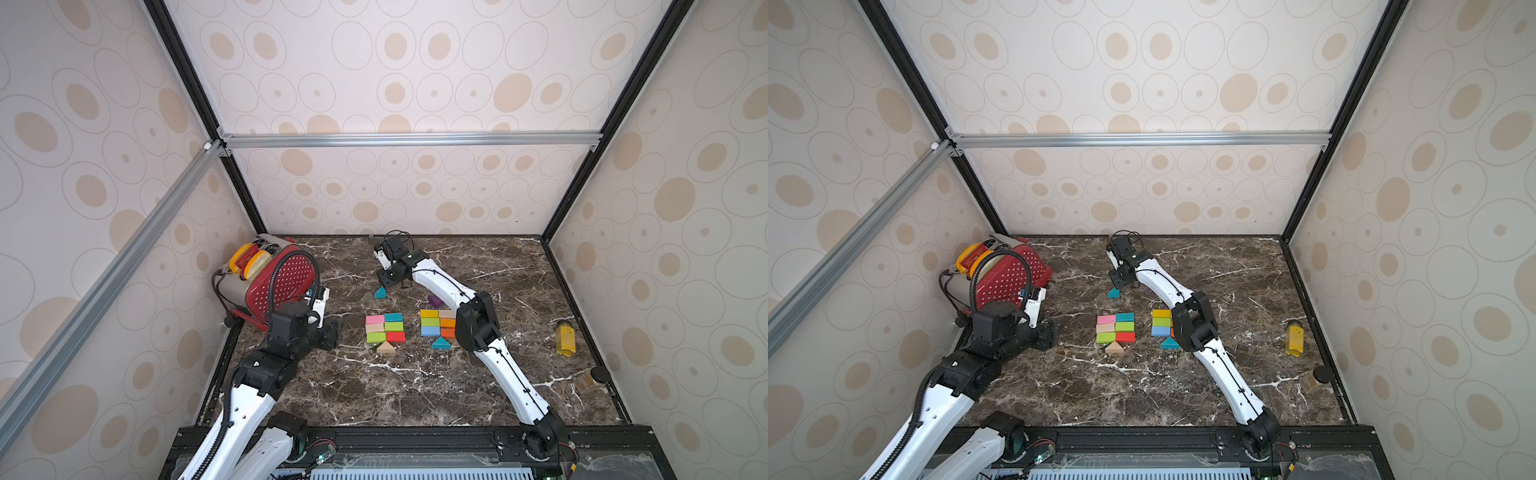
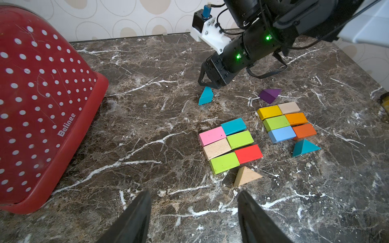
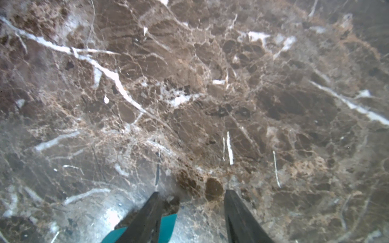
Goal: Assemble a piece of candy with building blocks
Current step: Assemble the building block at the center of the board.
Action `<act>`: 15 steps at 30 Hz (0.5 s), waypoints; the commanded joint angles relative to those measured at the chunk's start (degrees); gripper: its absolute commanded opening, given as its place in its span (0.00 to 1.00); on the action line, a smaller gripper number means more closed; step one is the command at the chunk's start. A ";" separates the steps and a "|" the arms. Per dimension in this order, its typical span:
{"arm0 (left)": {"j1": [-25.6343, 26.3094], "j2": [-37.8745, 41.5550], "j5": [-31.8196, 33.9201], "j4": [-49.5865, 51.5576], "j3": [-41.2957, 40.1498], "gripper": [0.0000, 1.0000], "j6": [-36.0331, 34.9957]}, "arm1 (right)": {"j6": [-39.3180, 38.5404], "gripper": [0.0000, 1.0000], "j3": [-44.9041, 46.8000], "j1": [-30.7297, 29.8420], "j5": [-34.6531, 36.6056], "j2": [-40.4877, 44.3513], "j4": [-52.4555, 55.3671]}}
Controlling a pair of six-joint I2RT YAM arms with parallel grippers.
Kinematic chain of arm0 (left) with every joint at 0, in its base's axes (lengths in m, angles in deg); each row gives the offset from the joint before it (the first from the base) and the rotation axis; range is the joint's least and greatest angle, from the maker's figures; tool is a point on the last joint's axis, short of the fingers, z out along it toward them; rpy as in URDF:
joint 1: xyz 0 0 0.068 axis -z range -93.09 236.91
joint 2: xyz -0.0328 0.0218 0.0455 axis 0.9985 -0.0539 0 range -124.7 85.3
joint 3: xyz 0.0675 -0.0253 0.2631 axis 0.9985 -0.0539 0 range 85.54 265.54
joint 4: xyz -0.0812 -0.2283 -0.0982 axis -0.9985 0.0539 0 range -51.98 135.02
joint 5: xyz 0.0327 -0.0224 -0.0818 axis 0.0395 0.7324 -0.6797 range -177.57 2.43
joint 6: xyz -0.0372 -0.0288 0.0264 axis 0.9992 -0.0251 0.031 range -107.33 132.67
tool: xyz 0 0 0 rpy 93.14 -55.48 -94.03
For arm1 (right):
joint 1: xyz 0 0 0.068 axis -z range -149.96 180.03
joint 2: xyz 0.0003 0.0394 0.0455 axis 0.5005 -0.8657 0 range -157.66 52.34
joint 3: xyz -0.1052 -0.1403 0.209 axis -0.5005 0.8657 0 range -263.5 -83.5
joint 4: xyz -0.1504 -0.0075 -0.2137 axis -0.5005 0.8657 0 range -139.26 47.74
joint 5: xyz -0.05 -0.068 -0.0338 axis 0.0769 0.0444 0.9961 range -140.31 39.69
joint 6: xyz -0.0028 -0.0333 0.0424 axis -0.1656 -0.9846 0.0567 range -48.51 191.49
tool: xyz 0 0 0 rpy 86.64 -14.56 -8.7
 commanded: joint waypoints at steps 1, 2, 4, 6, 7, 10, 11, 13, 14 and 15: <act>-0.30 0.54 0.23 -0.62 0.20 0.66 0.09 | 0.49 0.49 4.03 -0.11 -0.64 3.40 2.81; -0.34 0.56 0.32 -0.54 0.15 0.67 0.11 | 0.59 0.49 5.30 -0.10 -1.04 4.35 2.83; -0.34 0.57 0.32 -0.56 0.11 0.67 0.12 | 0.55 0.49 8.51 -0.10 -1.49 6.58 2.19; -0.32 0.56 0.32 -0.57 0.14 0.67 0.12 | 0.10 0.49 10.87 -0.09 -1.27 8.71 1.25; -0.30 0.56 0.32 -0.62 0.10 0.67 -0.01 | -0.27 0.49 11.41 -0.13 -0.97 9.50 1.15; -0.29 0.65 0.50 -0.54 0.10 0.67 -0.10 | -0.71 0.52 12.13 -0.09 -0.77 10.58 0.55; -0.28 0.65 0.52 -0.54 0.10 0.67 -0.09 | -0.72 0.53 12.03 -0.04 -1.11 10.55 0.43; -0.29 0.73 0.50 -0.54 0.11 0.67 -0.11 | -0.79 0.54 11.85 0.05 -3.15 10.31 -0.16; -0.32 0.74 0.50 -0.56 0.12 0.67 -0.15 | -1.05 0.54 11.76 0.05 -4.17 10.04 -0.27; -0.22 0.74 0.50 -0.54 0.06 0.67 -0.17 | -1.24 0.53 11.56 0.05 -5.17 9.68 -0.26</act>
